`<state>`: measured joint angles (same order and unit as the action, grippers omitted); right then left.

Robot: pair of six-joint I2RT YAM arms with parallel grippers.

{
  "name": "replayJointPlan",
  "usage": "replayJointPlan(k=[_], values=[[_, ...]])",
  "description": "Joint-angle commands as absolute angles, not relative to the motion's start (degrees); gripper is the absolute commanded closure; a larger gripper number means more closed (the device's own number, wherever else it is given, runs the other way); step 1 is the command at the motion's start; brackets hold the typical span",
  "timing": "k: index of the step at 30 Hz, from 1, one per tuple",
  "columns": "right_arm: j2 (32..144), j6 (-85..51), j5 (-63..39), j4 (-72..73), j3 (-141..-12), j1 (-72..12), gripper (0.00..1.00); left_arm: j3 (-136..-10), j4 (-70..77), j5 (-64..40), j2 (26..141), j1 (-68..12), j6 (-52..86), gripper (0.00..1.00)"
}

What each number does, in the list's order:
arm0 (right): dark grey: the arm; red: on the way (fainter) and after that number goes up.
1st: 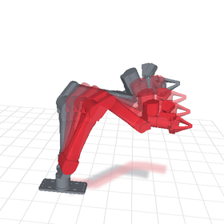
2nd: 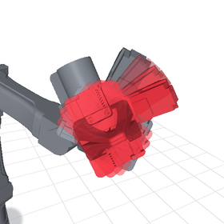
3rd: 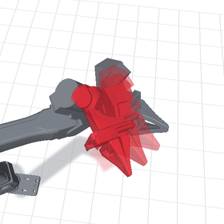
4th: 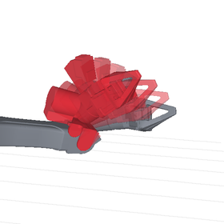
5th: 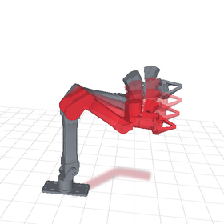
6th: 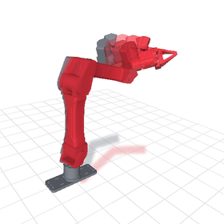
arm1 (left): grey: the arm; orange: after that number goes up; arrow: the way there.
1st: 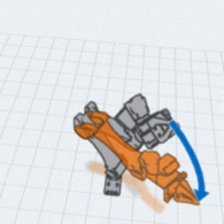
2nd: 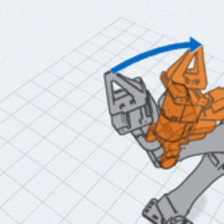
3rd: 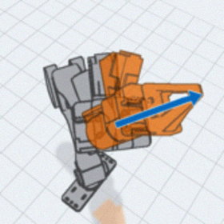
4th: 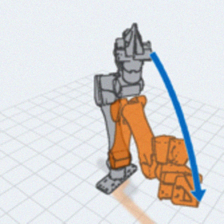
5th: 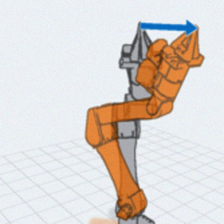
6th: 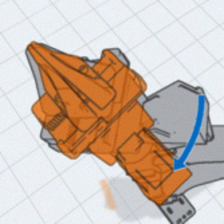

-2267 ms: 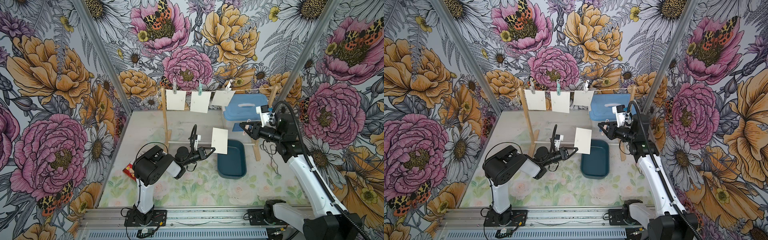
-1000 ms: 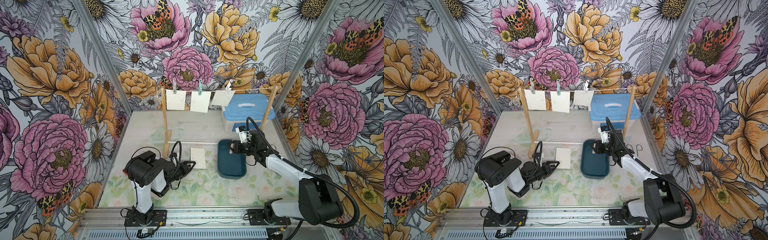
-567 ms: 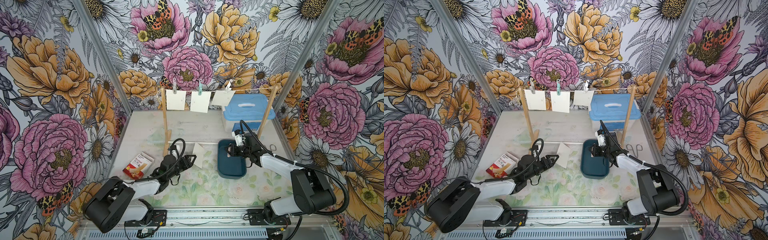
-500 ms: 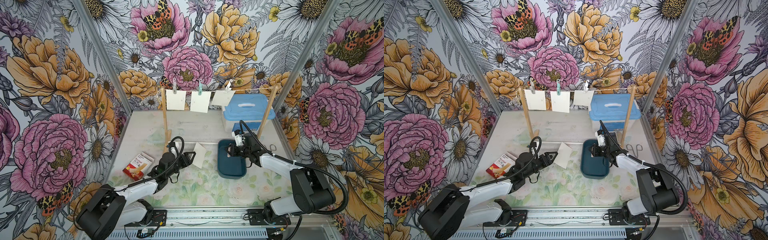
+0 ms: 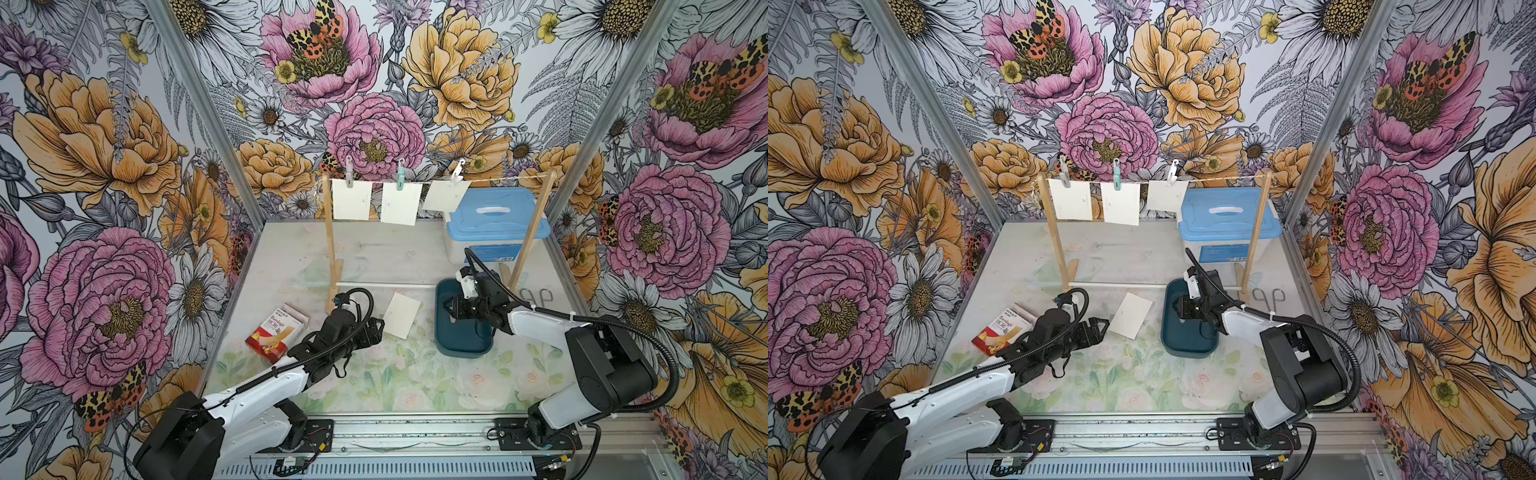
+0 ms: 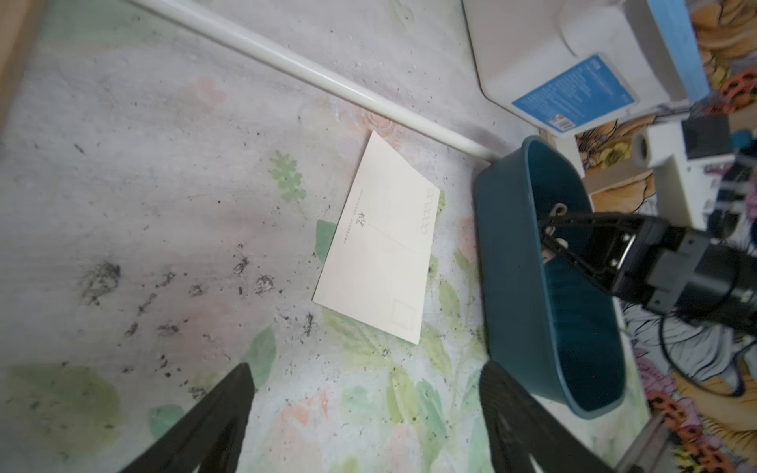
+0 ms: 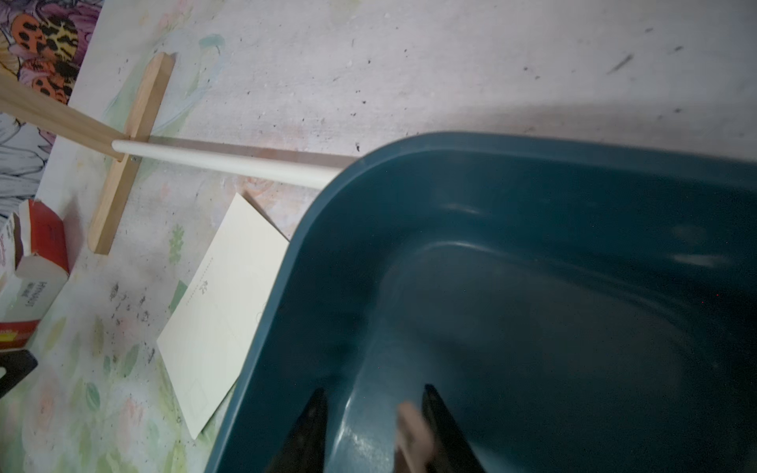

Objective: Remove the postcards from the strings
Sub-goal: Place the clamp in the storage box, then pinch the postcard on the clothesline.

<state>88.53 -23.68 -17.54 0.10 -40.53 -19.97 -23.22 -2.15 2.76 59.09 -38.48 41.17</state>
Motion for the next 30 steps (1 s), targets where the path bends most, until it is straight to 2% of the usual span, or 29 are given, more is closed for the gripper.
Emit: replayJointPlan(k=[1,10,15,17,19,21,25,30], values=[[87.8,-23.8,-15.3,0.4,-41.0,-20.4,0.52,-26.2,-3.4,6.9,57.1,-39.6,37.7,0.01],[77.1,-23.1,-13.5,-1.8,-39.9,-20.4,0.36,-31.3,-4.8,5.5,57.1,-39.4,38.4,0.01],[71.6,-22.1,-14.6,-1.8,-39.0,-20.5,0.29,-29.4,1.9,3.2,53.7,-35.8,48.8,0.01],[69.4,-22.0,-14.9,-1.8,-38.9,-20.4,0.24,-26.3,9.9,-1.3,51.8,-33.8,47.5,0.03],[67.6,-22.1,-15.8,-2.1,-39.0,-20.3,0.21,-27.2,8.9,-1.4,50.8,-33.4,46.0,0.15],[66.0,-22.4,-16.5,-2.4,-39.4,-20.1,0.18,-30.6,6.0,-1.8,51.5,-34.4,42.1,0.21],[63.7,-23.1,-19.0,-2.8,-41.2,-19.7,0.16,-36.3,6.8,0.5,55.1,-40.0,35.7,0.21],[60.9,-23.4,-21.7,-4.4,-43.5,-19.6,0.16,-43.8,13.5,-0.7,63.0,-42.7,30.2,0.18]])
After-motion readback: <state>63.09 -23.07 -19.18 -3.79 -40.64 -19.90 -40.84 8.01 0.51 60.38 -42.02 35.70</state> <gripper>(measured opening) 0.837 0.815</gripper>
